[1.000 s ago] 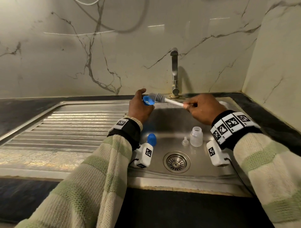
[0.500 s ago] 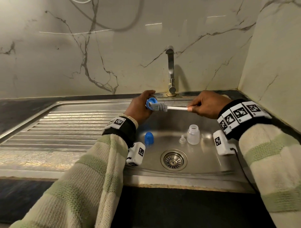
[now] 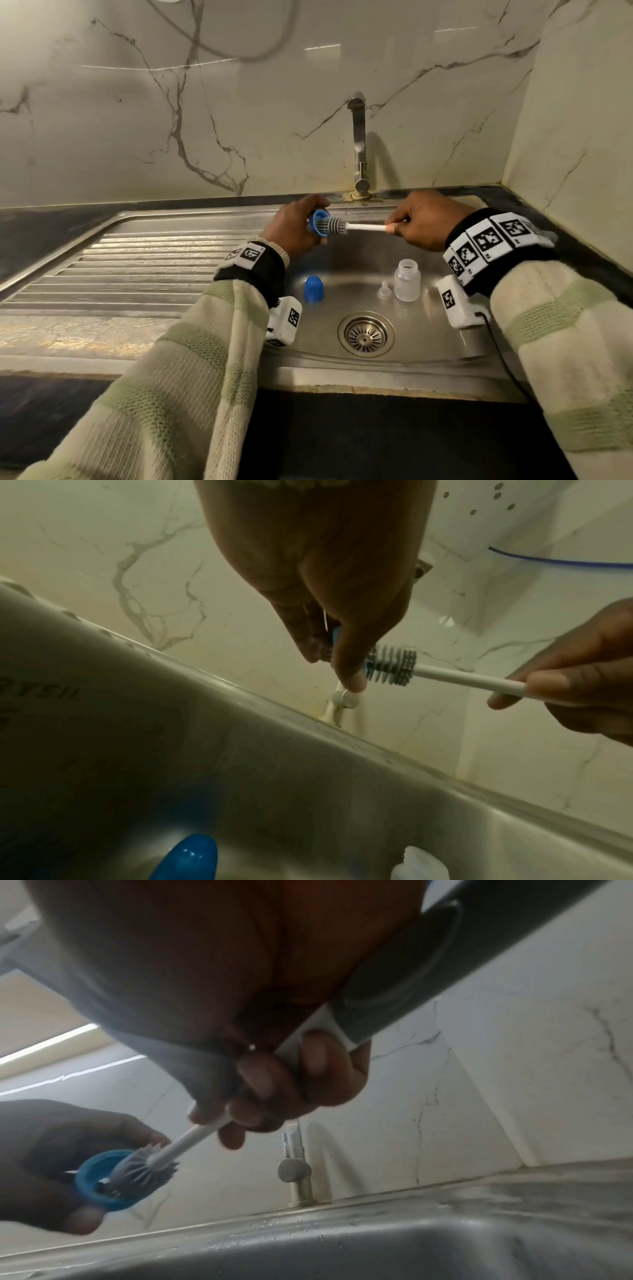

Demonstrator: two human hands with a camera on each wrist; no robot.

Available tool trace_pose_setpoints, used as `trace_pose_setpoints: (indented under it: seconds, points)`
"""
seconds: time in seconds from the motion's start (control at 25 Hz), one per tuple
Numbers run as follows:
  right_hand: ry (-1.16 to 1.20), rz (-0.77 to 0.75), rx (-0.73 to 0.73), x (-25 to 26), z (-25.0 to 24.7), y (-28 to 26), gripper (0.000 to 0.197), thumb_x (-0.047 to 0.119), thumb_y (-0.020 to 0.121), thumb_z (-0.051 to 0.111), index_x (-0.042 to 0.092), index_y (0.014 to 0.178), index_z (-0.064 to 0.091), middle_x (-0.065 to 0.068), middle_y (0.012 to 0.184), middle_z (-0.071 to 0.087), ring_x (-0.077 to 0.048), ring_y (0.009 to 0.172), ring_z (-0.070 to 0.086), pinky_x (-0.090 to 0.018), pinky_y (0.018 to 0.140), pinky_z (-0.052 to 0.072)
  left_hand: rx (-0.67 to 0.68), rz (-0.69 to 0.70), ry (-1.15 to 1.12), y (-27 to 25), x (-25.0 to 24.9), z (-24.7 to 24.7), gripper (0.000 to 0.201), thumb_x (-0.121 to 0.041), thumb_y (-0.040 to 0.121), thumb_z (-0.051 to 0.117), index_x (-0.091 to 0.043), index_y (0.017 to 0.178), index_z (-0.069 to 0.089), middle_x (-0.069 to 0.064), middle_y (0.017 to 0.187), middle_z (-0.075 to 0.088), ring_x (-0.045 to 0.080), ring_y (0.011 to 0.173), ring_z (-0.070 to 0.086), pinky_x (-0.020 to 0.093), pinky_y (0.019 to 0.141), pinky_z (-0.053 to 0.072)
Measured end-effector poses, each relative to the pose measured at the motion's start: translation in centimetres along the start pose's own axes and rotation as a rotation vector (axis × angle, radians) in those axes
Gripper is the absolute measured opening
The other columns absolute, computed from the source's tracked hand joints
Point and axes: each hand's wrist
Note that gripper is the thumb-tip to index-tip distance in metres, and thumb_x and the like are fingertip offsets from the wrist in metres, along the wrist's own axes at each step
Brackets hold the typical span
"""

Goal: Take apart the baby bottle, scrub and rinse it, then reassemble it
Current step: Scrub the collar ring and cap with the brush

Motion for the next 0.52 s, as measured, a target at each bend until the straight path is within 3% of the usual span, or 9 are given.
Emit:
trace_pose_setpoints:
  seconds: [0.08,0.16,0.28,0.4,0.52]
  points:
    - [-0.084,0.020,-0.077,0.2,0.4,0.1,0.018,0.029,0.089,0.062,0.020,0.094,0.078,0.000,0.087,0.074,-0.019,0.077,0.064,-0.026,0.075,0.047,-0.023,-0.007,-0.001,0.5,-0.4,0.4,0.063,-0.014,0.073,0.086,-0.016,0.129,0.057,0.001,0.114,0.069,0.014,0.099,0.065,0.026,0.090,0.052]
    - [-0.106,-0.059,-0.122,1.2,1.3,0.2,0.018,0.028,0.089,0.059,0.020,0.088,0.075,-0.001,0.076,0.070,-0.020,0.070,0.062,-0.028,0.068,0.048,-0.077,-0.043,-0.039,0.4,0.2,0.0,0.062,-0.013,0.073,0.086,-0.015,0.128,0.058,-0.003,0.111,0.067,0.010,0.097,0.063,0.020,0.085,0.047]
    - [0.013,-0.122,-0.012,1.3,1.0,0.1,0.015,0.026,0.092,0.061,0.024,0.090,0.076,0.010,0.077,0.068,-0.013,0.070,0.060,-0.024,0.068,0.041,-0.057,-0.044,-0.038,-0.2,1.3,-0.7,0.062,-0.011,0.070,0.088,-0.017,0.125,0.059,-0.003,0.111,0.068,0.012,0.098,0.064,0.023,0.087,0.049]
    - [-0.045,0.020,0.014,-0.9,-0.2,-0.1,0.016,0.026,0.089,0.066,0.022,0.099,0.077,0.002,0.095,0.074,-0.017,0.082,0.062,-0.024,0.076,0.042,0.021,-0.042,-0.011,-0.4,1.5,0.1,0.060,-0.011,0.069,0.088,-0.017,0.123,0.061,0.003,0.112,0.069,0.019,0.103,0.066,0.025,0.088,0.049]
    - [-0.076,0.136,-0.142,-1.9,-0.4,-0.1,0.017,0.026,0.089,0.063,0.022,0.099,0.076,-0.007,0.094,0.072,-0.025,0.081,0.061,-0.026,0.073,0.043,0.065,-0.120,-0.038,-0.1,0.9,1.1,0.063,-0.019,0.071,0.088,-0.015,0.127,0.060,0.005,0.113,0.068,0.020,0.105,0.064,0.026,0.092,0.048]
Point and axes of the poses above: each hand's wrist, its own y-axis towards the middle knuckle, its own z-axis out of the palm, x = y × z
